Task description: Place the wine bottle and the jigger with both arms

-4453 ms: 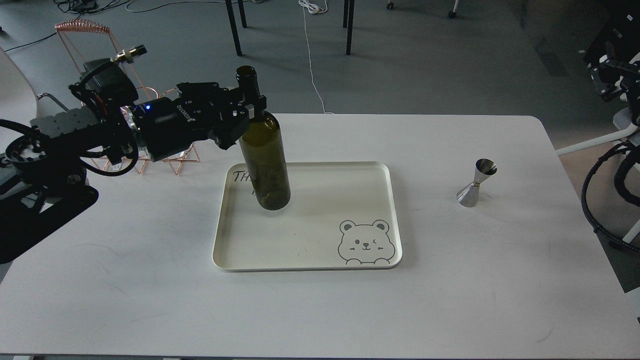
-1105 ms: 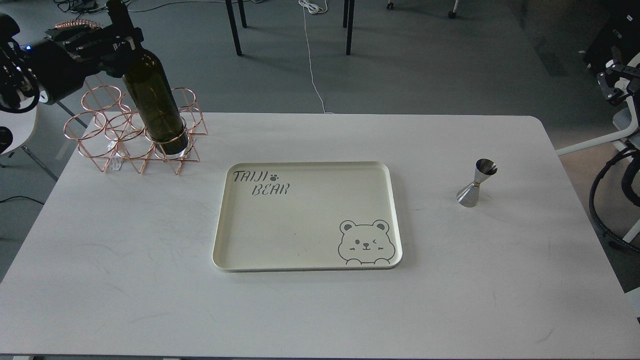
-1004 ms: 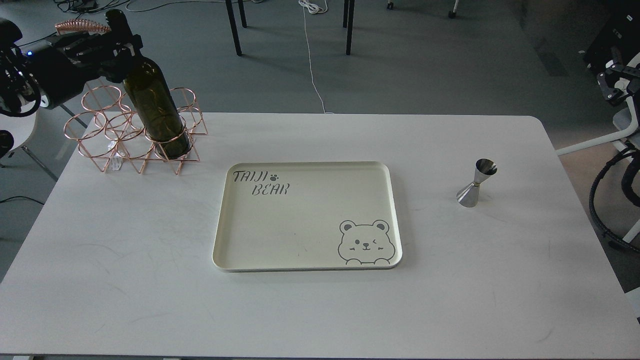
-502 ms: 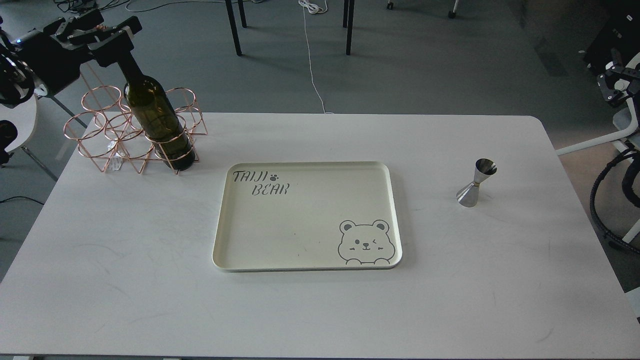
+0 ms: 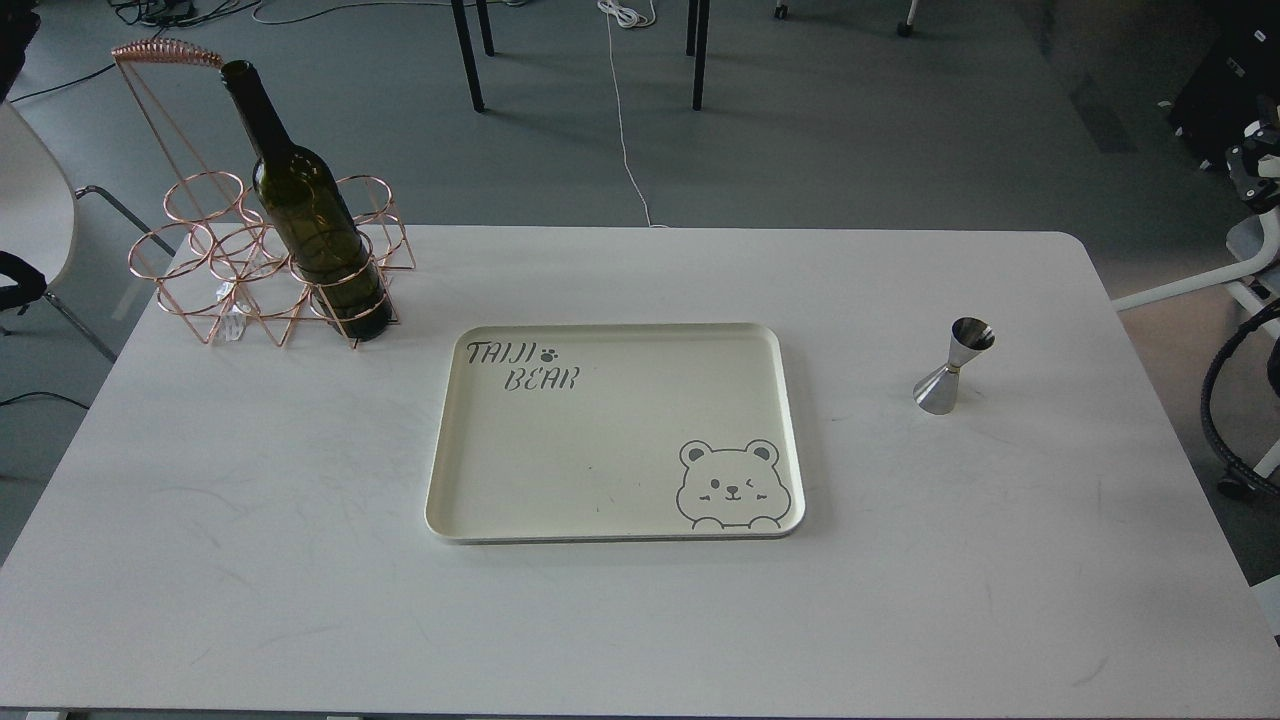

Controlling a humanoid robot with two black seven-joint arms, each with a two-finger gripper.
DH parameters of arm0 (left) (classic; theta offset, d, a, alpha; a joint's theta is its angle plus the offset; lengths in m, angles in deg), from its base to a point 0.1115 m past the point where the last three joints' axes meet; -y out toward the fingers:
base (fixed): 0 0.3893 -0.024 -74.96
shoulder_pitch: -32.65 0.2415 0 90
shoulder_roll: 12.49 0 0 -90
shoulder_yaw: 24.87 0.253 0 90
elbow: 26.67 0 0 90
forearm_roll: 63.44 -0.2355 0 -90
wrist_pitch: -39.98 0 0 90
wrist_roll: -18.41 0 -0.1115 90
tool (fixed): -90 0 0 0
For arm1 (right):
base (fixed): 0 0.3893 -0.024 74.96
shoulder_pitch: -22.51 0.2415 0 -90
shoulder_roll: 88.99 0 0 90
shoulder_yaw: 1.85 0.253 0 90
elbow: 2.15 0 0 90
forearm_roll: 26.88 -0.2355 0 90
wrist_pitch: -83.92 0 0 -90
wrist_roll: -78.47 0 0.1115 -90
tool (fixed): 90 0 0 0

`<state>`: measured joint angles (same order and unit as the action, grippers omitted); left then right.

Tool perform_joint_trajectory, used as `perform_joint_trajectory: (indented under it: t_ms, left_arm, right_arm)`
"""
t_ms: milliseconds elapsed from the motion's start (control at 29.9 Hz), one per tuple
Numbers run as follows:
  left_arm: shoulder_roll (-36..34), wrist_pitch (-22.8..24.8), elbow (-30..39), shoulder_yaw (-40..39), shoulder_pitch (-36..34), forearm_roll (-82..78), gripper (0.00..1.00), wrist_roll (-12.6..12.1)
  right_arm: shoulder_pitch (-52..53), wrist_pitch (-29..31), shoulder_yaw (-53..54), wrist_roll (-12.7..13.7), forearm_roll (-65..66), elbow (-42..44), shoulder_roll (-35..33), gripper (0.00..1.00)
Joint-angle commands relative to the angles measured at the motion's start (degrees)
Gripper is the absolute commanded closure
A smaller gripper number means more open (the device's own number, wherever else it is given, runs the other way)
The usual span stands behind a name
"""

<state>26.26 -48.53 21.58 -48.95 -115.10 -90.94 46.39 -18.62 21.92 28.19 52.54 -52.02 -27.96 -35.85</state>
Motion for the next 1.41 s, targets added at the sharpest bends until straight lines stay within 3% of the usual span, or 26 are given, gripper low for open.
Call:
perform_joint_trajectory:
  t_ms: [0, 134, 301, 469, 670, 804, 971, 1373]
  left_arm:
    - [0.4, 2.8, -3.5, -0.2, 0.2, 10.6, 0.02, 0.0]
    - [0.7, 6.3, -7.5, -0.1, 1.0, 24.9, 0.02, 0.0]
    - [0.8, 16.6, -10.0, -0.1, 5.1, 35.5, 0.02, 0.0]
    - [1.9, 21.4, -10.1, -0.2, 8.7, 44.7, 0.01, 0.0]
    - [2.4, 23.1, -10.1, -0.5, 13.1, 56.1, 0.01, 0.0]
    - [3.9, 26.5, -9.9, -0.8, 17.6, 59.0, 0.01, 0.0]
    - [4.9, 24.7, -8.2, -4.3, 21.0, 59.0, 0.01, 0.0]
    - [5.7, 24.3, -8.1, -4.8, 21.5, 58.3, 0.01, 0.0]
  right_arm:
    - [0.1, 0.0, 0.2, 0.2, 0.0, 0.1, -0.3, 0.01]
    - [-0.3, 0.0, -0.2, 0.1, 0.0, -0.3, -0.3, 0.01]
    - [-0.4, 0.0, 0.3, -0.9, -0.1, -0.2, -0.3, 0.01]
    - [-0.4, 0.0, 2.6, 1.5, -0.5, -0.2, 0.5, 0.01]
    - [-1.8, 0.0, 5.8, 4.5, -1.1, -0.1, 3.1, 0.01]
    - [-3.5, 0.0, 5.8, 4.7, -1.1, 0.0, 3.7, 0.01]
    - [-5.4, 0.0, 6.6, 4.6, -1.1, -0.4, 7.3, 0.01]
    - [-7.2, 0.0, 5.7, 4.6, -0.7, -0.6, 7.8, 0.01]
